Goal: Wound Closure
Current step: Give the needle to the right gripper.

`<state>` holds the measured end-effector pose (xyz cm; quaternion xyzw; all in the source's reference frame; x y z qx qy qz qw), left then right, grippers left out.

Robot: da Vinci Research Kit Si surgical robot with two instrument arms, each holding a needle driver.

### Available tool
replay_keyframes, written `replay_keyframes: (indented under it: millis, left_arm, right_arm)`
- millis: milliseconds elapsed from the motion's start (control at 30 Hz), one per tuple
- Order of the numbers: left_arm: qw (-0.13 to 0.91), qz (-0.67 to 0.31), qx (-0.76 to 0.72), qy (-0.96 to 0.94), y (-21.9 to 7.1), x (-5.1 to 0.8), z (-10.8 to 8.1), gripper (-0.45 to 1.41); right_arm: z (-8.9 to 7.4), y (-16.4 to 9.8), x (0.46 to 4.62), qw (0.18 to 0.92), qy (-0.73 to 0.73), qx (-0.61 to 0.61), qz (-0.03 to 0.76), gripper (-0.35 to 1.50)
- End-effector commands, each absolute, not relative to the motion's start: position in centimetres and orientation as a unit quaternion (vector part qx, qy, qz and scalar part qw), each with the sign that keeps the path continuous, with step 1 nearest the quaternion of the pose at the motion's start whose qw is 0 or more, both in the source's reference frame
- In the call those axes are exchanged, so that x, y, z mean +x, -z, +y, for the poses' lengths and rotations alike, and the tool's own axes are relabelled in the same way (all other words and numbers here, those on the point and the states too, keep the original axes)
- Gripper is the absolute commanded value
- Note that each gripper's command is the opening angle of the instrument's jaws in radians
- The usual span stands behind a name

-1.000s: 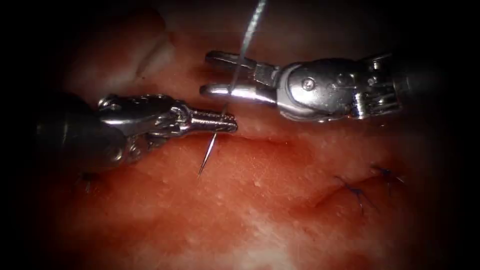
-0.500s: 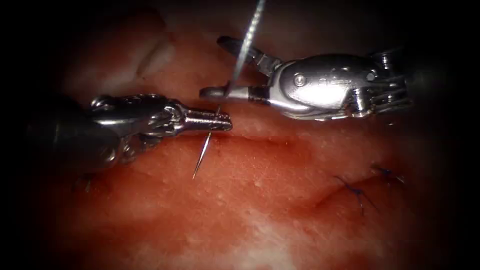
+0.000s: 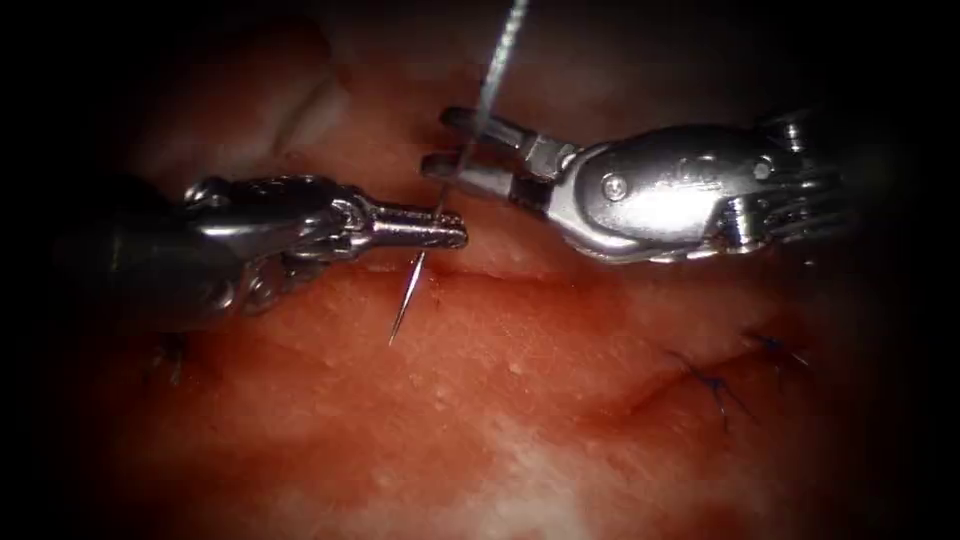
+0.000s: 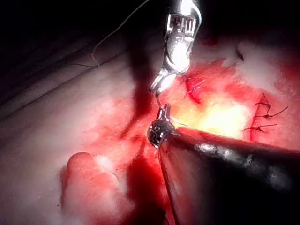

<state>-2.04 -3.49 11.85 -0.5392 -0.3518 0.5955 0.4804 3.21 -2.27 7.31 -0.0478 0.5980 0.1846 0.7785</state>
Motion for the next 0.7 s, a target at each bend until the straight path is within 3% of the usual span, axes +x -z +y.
replay_keyframes:
  millis: [33, 333, 367, 400, 433, 467, 567, 700]
  left_arm:
    - [0.48, -0.352, -0.539, -0.596, -11.9, -2.1, -3.5, -0.45]
    - [0.481, -0.353, -0.539, -0.594, -11.85, -2.11, -3.49, -0.45]
    - [0.483, -0.354, -0.539, -0.593, -11.83, -2.12, -3.45, -0.21]
    - [0.483, -0.354, -0.539, -0.593, -11.83, -2.12, -3.45, -0.21]
    - [0.484, -0.354, -0.538, -0.592, -11.82, -2.13, -3.41, 0.46]
    - [0.487, -0.356, -0.537, -0.589, -11.8, -2.13, -3.38, 0.79]
    - [0.45, -0.323, -0.56, -0.616, -11.75, -2.12, -3.3, 1.13]
    - [0.427, -0.301, -0.573, -0.632, -11.66, -2.1, -3.27, 1.21]
  right_arm:
    - [-2.33, -7.35, 3.29, 0.782, -0.185, -0.048, 0.594, -0.35]
    - [-2.37, -7.41, 3.25, 0.791, -0.178, -0.042, 0.583, -0.35]
    - [-2.36, -7.41, 3.22, 0.794, -0.177, -0.04, 0.58, -0.35]
    - [-2.36, -7.41, 3.22, 0.794, -0.177, -0.04, 0.58, -0.35]
    - [-2.34, -7.43, 3.19, 0.798, -0.175, -0.038, 0.576, -0.35]
    - [-2.34, -7.44, 3.17, 0.798, -0.173, -0.035, 0.577, -0.35]
    - [-2.31, -7.49, 3.11, 0.799, -0.161, -0.034, 0.579, -0.35]
    - [-2.23, -7.61, 3.03, 0.796, -0.134, -0.033, 0.589, -0.35]
